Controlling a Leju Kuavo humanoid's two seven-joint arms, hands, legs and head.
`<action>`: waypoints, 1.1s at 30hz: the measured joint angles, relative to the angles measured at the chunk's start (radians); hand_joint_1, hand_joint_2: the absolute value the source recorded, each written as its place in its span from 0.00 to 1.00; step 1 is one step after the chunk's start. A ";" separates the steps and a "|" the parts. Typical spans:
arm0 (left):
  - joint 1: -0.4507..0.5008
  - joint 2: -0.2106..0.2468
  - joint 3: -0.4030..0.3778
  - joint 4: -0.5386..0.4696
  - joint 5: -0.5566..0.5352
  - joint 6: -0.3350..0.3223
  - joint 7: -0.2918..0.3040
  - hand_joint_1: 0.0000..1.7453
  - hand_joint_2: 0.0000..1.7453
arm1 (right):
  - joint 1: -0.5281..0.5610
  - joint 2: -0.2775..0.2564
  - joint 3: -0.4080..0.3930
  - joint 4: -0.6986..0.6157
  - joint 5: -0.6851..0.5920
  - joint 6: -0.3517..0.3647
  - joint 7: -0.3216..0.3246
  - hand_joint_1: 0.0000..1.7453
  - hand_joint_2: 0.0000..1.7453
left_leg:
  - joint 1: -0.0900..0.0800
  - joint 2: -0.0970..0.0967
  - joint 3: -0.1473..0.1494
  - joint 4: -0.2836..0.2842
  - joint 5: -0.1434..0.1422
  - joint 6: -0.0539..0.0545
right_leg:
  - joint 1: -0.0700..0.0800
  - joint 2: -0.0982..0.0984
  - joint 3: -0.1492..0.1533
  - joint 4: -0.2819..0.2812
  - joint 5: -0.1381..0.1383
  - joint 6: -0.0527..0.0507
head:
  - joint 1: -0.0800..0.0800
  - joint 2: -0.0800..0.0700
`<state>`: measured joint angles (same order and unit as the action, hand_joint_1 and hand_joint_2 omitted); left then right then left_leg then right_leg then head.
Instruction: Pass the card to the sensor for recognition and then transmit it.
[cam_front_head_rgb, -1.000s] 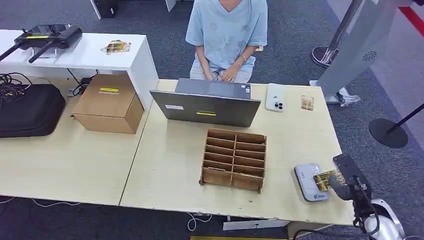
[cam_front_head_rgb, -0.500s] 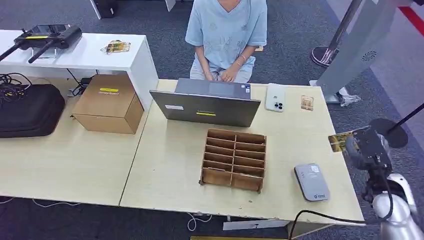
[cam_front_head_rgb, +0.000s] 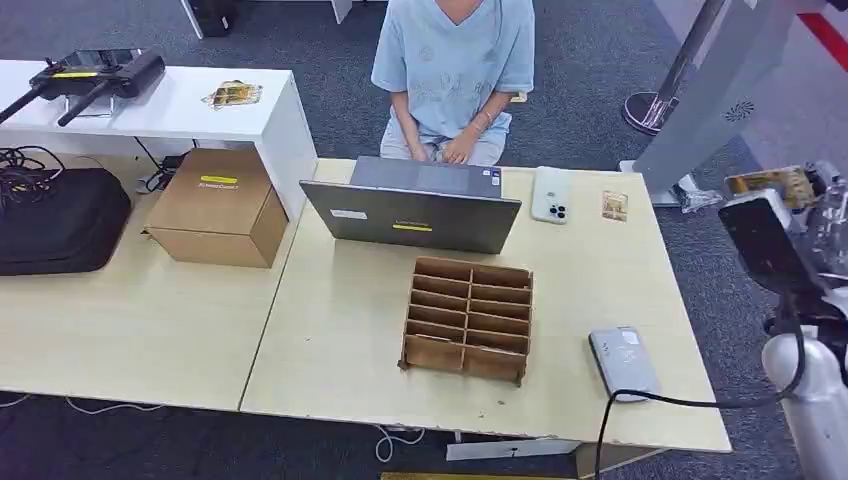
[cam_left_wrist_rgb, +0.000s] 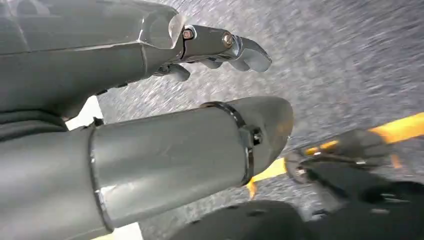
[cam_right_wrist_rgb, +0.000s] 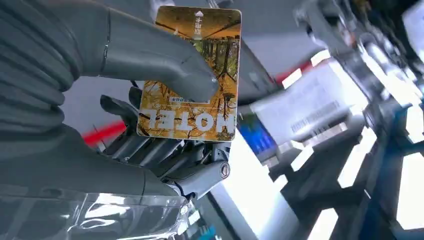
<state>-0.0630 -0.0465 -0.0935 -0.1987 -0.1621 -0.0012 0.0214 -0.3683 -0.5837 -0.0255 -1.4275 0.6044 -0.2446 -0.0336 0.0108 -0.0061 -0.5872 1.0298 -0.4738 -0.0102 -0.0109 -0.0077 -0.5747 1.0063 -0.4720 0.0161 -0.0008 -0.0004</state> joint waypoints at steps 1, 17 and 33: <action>-0.009 0.000 -0.003 0.000 -0.002 -0.003 0.000 0.00 0.00 | -0.021 -0.005 0.008 0.000 0.024 -0.005 -0.007 1.00 1.00 | 0.000 0.000 0.000 0.000 0.000 0.000 | 0.000 0.000 0.000 0.000 0.000 0.000 | 0.000 0.000; -0.034 0.000 -0.048 0.000 -0.012 -0.023 0.001 0.00 0.00 | -0.437 0.008 0.374 0.162 0.217 -0.001 -0.050 1.00 1.00 | 0.000 0.001 0.000 0.000 0.002 -0.002 | 0.000 0.002 -0.002 0.004 0.001 -0.002 | -0.001 0.000; -0.046 0.003 -0.056 -0.001 -0.016 -0.045 0.000 0.00 0.00 | -0.718 0.200 0.627 0.438 0.280 0.133 -0.033 1.00 1.00 | 0.000 0.001 0.000 0.000 0.003 -0.004 | 0.001 0.002 -0.003 0.005 0.001 -0.002 | -0.001 0.000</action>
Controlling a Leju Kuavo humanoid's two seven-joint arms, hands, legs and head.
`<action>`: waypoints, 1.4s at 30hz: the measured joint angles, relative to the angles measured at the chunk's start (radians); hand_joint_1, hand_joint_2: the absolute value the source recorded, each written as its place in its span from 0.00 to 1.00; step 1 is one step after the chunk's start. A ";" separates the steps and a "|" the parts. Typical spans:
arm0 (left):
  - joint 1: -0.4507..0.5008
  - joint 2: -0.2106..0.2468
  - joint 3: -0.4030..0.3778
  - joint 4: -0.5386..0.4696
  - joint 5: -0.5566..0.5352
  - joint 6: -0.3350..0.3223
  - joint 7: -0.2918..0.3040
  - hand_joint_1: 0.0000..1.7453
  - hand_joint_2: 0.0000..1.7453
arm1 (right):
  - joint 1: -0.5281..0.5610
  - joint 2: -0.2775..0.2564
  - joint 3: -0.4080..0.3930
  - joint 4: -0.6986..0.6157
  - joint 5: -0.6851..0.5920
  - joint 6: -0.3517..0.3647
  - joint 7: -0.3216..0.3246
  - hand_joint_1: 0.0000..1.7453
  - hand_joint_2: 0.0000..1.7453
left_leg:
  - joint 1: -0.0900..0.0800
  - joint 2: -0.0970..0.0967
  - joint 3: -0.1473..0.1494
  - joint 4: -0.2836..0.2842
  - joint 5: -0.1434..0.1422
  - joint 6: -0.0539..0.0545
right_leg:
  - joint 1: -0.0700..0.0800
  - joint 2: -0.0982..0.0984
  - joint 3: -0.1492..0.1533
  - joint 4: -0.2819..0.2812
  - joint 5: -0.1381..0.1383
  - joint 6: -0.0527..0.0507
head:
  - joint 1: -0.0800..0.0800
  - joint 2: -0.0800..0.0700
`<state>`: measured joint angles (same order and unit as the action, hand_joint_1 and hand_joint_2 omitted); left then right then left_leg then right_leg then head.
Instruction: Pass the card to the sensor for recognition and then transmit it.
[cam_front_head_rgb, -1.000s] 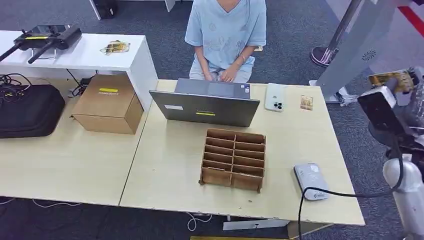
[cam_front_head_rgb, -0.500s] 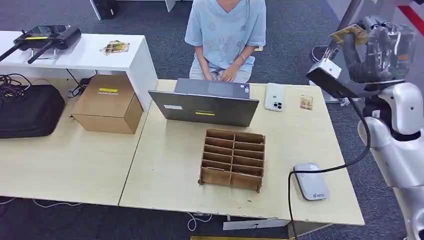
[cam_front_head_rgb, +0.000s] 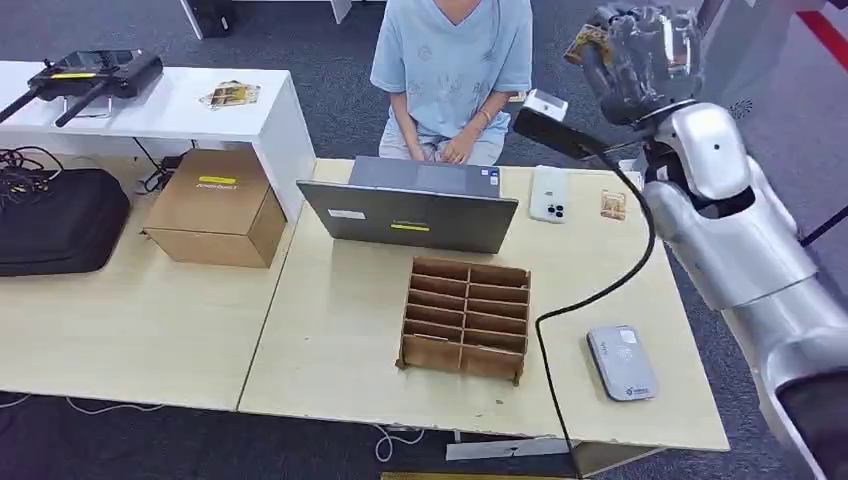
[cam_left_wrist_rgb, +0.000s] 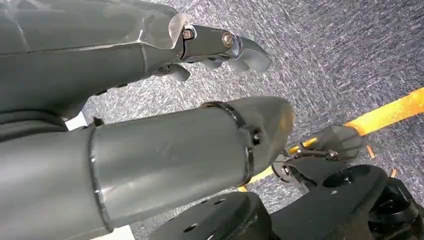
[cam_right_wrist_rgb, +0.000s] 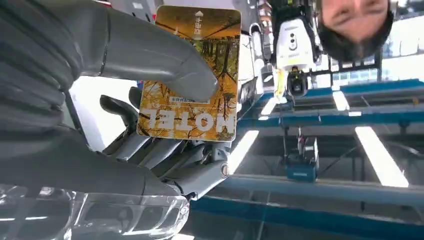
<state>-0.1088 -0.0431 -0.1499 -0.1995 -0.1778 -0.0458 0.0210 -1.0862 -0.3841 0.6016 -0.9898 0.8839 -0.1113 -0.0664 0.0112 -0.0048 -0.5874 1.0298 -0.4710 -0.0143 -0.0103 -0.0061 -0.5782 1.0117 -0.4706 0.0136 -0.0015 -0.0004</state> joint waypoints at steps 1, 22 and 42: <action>-0.001 0.000 0.000 0.000 0.003 -0.005 0.000 0.00 0.00 | -0.012 0.018 0.011 0.021 0.009 0.016 0.005 1.00 1.00 | 0.000 0.000 0.000 0.000 0.000 0.000 | 0.000 0.000 0.000 0.000 0.000 0.000 | 0.000 0.000; 0.032 -0.009 0.061 -0.001 0.173 -0.047 0.075 0.00 0.00 | -0.066 0.161 0.110 0.213 0.047 0.045 0.016 1.00 1.00 | 0.000 -0.001 0.000 0.000 0.001 -0.001 | 0.000 0.000 0.000 0.000 0.000 0.000 | 0.000 0.000; 0.018 -0.010 0.046 -0.001 0.073 -0.084 0.112 0.00 0.00 | -0.092 0.242 0.114 0.298 0.079 0.062 0.053 1.00 1.00 | 0.000 0.000 0.000 0.000 0.001 -0.001 | 0.001 0.000 -0.001 0.001 0.000 0.000 | 0.000 0.000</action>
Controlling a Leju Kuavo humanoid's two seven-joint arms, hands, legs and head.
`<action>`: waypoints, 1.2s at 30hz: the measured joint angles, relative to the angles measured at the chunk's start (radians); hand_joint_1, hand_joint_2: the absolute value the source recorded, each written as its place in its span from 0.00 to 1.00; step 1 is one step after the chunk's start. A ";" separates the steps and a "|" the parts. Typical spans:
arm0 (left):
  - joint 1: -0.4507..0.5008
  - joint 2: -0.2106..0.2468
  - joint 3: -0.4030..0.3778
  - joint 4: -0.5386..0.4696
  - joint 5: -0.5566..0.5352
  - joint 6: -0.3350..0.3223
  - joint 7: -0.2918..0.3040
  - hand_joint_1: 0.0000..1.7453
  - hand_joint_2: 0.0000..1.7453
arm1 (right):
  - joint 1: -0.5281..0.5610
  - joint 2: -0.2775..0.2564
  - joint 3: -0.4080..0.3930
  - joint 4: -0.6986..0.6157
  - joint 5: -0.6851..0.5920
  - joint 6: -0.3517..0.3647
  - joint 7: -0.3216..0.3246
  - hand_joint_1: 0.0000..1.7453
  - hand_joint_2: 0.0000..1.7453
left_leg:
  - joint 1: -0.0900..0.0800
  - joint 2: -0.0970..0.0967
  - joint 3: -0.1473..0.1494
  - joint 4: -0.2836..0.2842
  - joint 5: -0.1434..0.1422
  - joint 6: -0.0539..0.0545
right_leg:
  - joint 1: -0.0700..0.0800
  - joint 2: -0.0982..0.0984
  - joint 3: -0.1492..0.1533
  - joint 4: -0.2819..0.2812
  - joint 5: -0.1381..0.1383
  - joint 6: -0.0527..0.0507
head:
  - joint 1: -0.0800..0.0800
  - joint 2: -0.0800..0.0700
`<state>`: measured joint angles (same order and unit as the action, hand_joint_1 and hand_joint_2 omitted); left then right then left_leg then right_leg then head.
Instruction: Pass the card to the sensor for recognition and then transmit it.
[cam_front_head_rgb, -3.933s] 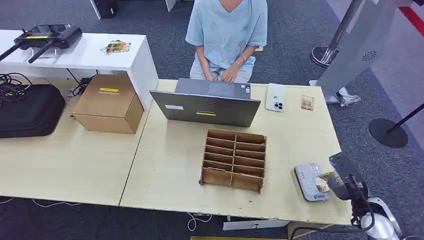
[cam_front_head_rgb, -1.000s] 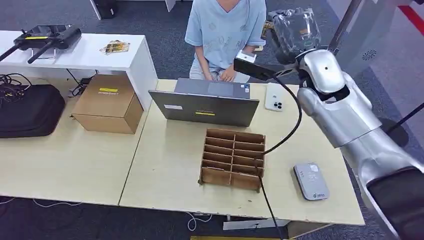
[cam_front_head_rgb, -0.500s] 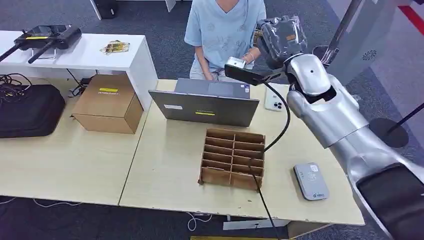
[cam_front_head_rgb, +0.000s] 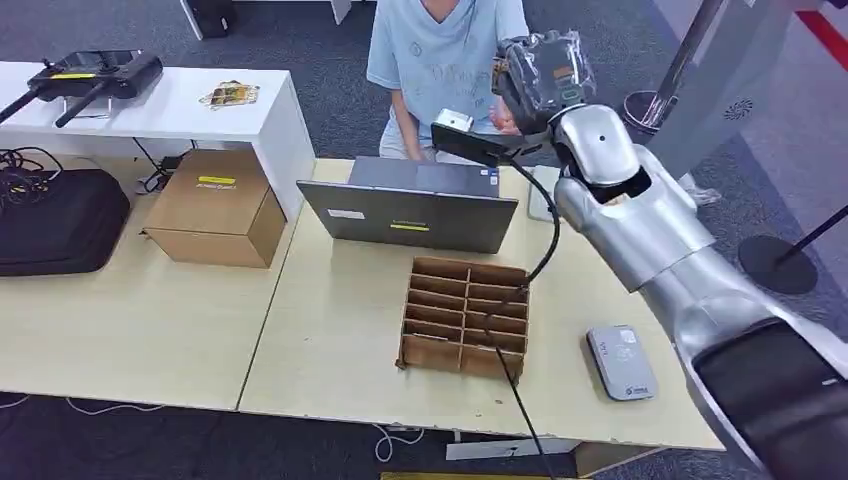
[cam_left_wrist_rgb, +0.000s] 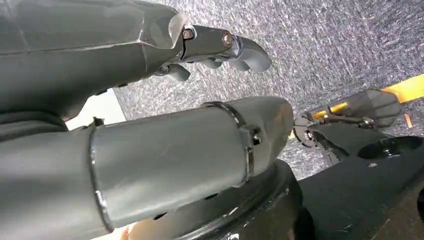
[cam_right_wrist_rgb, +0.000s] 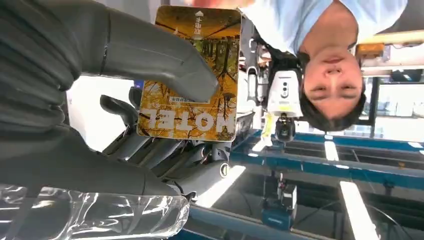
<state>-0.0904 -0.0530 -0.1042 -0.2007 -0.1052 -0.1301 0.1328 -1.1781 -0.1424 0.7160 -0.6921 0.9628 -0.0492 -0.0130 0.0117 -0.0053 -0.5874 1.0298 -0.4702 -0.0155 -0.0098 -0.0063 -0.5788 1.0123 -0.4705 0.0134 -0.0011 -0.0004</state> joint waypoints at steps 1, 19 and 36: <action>-0.002 0.000 -0.006 0.000 -0.005 0.000 0.000 0.00 0.00 | -0.002 0.007 0.001 0.006 0.002 0.003 0.002 1.00 1.00 | 0.000 0.000 0.000 0.000 0.000 0.000 | 0.000 0.000 0.000 0.000 0.000 0.000 | 0.000 0.000; -0.014 0.000 -0.023 0.000 -0.014 -0.005 0.014 0.00 0.00 | -0.020 0.072 0.023 0.080 0.039 0.031 -0.003 0.00 1.00 | 0.000 0.000 0.000 0.000 0.000 0.000 | 0.000 0.000 0.000 0.000 0.000 0.000 | 0.000 0.000; -0.008 -0.003 -0.023 0.000 -0.010 0.001 0.012 0.00 0.00 | 0.063 0.073 -0.252 -0.045 -0.503 0.124 -0.120 0.00 1.00 | 0.000 0.000 0.000 0.000 0.000 -0.001 | 0.000 0.000 -0.001 0.000 0.000 0.000 | 0.000 0.000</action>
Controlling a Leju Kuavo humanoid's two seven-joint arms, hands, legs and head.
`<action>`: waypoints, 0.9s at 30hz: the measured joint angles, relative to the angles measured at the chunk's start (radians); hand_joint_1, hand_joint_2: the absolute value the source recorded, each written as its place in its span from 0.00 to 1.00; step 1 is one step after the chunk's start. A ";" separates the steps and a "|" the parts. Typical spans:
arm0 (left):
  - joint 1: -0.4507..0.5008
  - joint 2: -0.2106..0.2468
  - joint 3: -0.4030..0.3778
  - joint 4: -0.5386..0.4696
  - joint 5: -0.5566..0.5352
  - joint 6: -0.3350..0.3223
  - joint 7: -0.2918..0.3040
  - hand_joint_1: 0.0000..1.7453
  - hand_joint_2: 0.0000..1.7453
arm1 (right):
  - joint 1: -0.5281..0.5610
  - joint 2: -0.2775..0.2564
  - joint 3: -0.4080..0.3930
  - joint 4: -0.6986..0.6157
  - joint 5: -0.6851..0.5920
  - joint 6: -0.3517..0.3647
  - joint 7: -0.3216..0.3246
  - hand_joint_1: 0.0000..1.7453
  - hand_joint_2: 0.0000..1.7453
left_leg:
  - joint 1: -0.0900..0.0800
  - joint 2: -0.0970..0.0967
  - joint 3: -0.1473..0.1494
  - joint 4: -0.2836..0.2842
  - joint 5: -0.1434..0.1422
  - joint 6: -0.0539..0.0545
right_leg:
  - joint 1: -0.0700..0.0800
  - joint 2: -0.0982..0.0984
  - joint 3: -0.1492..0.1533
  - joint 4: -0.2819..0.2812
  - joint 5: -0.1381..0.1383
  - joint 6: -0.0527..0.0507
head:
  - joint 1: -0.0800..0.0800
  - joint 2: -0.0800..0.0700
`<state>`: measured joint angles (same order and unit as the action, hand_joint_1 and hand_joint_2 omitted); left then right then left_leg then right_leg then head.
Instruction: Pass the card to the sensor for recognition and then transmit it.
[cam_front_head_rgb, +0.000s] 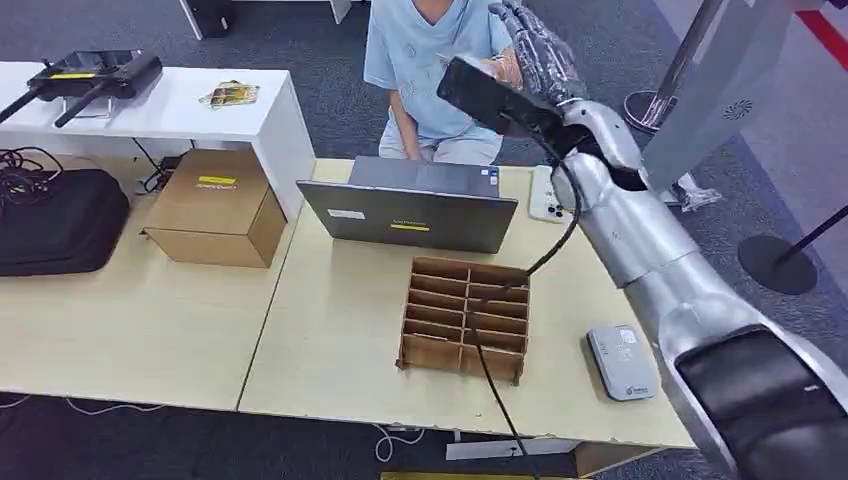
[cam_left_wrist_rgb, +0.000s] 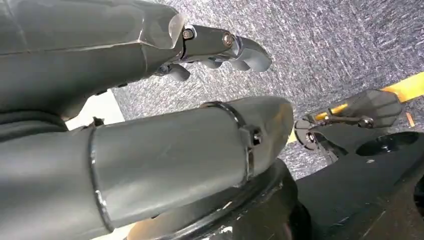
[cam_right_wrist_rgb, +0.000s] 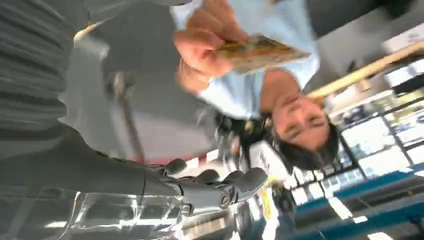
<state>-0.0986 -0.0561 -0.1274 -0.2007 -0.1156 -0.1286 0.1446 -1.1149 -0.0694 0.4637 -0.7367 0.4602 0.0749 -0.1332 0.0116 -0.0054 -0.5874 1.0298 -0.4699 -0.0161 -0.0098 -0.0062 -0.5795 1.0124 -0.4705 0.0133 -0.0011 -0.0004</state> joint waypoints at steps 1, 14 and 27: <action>0.001 0.000 0.000 0.000 0.000 0.000 0.000 0.00 0.00 | 0.015 -0.002 -0.029 -0.024 -0.045 0.020 -0.003 0.00 1.00 | 0.000 0.000 0.000 0.000 0.000 0.000 | 0.000 0.000 0.000 0.000 0.000 0.000 | 0.000 0.000; 0.032 0.000 0.000 0.000 -0.004 0.025 0.008 0.00 0.00 | 0.309 -0.081 -0.226 -0.359 -0.442 0.024 -0.007 0.00 1.00 | 0.000 0.000 0.000 0.000 -0.001 0.000 | 0.000 0.000 0.000 -0.001 0.000 0.000 | 0.000 0.000; 0.077 -0.003 0.019 0.001 0.091 0.070 -0.025 0.00 0.00 | 0.721 -0.111 -0.347 -0.708 -0.720 0.159 -0.070 0.00 1.00 | 0.000 0.000 -0.001 -0.001 -0.001 0.000 | 0.000 -0.001 -0.001 -0.001 -0.002 -0.003 | 0.000 0.000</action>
<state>-0.0218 -0.0591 -0.1089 -0.1995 -0.0247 -0.0587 0.1197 -0.3936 -0.1801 0.1171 -1.4452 -0.2598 0.2338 -0.2033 0.0120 -0.0059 -0.5883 1.0287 -0.4712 -0.0164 -0.0093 -0.0068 -0.5809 1.0117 -0.4727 0.0104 -0.0015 -0.0004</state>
